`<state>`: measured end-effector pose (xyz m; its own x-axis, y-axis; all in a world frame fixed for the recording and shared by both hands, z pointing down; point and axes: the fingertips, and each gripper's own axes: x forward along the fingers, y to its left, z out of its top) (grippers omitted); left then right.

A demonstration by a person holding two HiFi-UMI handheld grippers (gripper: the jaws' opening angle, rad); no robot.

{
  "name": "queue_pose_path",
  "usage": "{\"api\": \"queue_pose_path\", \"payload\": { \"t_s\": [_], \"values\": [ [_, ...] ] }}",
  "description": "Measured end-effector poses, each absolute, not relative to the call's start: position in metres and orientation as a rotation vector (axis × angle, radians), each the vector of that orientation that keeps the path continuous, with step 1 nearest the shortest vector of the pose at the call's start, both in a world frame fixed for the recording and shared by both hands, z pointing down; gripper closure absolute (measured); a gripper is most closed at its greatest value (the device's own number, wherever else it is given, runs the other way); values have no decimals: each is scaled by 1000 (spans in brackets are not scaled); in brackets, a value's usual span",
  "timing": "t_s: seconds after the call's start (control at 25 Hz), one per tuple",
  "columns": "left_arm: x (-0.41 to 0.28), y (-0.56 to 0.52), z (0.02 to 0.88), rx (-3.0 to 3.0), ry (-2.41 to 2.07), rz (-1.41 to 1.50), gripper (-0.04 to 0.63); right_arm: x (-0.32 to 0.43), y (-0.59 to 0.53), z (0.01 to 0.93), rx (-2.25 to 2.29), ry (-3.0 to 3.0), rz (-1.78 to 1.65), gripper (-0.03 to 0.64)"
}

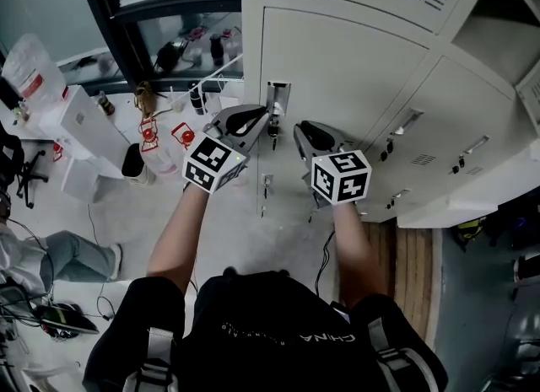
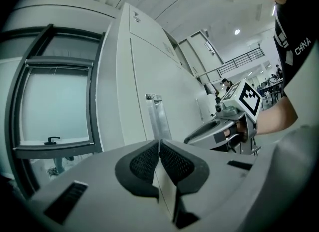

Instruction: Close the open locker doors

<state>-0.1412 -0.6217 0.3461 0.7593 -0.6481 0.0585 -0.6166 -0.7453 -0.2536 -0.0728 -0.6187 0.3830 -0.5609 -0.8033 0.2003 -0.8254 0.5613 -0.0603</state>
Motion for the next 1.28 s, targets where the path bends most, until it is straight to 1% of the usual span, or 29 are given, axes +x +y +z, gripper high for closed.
{"api": "queue_pose_path", "payload": {
  "t_s": [0.16, 0.28, 0.6, 0.76, 1.04, 1.28],
  "values": [
    [-142, -623, 346, -2748, 1010, -229, 571, -78, -617, 385, 1363, -2639, 252, 535],
    [-144, -623, 346, -2765, 1021, -243, 574, -88, -613, 388, 1317, -2678, 386, 535],
    [-143, -625, 346, -2797, 1017, -284, 574, -112, -616, 395, 1118, -2817, 1169, 531],
    [-143, -625, 346, -2800, 1008, -297, 574, -113, -621, 393, 1069, -2832, 1416, 514],
    [-143, -624, 347, -2806, 993, -293, 574, -121, -624, 402, 1087, -2778, 1593, 515],
    [-144, -624, 346, -2809, 982, -292, 574, -130, -621, 403, 1127, -2775, 1566, 515]
  ]
}}
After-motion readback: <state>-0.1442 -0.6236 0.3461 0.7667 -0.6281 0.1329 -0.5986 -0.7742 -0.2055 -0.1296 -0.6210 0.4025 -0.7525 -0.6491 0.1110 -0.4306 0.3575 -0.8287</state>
